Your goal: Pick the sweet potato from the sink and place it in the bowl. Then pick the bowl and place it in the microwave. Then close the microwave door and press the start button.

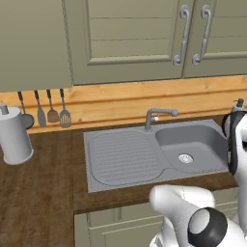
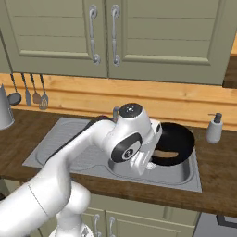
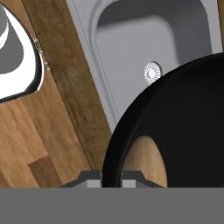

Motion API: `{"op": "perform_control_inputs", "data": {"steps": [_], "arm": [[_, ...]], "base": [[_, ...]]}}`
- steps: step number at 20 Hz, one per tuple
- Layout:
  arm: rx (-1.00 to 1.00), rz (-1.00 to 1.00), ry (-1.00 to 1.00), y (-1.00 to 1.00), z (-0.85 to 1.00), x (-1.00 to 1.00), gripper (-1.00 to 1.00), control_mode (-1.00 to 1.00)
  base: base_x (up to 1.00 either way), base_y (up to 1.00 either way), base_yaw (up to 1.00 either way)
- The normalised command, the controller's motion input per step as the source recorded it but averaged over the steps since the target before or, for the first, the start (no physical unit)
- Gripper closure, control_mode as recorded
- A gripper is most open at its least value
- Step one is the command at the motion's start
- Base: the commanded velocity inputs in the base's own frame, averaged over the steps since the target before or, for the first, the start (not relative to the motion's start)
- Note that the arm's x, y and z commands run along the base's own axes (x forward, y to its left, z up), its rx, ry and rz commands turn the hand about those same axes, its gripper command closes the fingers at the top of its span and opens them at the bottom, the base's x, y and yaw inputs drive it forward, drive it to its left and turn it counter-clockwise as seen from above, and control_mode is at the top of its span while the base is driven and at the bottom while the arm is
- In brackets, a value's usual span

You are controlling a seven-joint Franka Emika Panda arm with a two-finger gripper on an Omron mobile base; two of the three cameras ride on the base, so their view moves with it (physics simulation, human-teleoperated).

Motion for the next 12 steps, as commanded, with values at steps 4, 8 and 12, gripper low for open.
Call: {"op": "perform_control_inputs", "data": {"steps": [4, 8, 12], "arm": [[0.00, 0.23, 0.00, 0.99, 0.47, -0.17, 1.00, -1.00], [0.00, 0.22, 0.00, 0.82, 0.83, -0.12, 1.00, -1.00], [0.07, 0.16, 0.00, 0.74, 0.79, -0.38, 1.00, -1.00]], "base": [[0.00, 0.00, 0.00], [0.00, 0.00, 0.00], [0.00, 0.00, 0.00]]}}
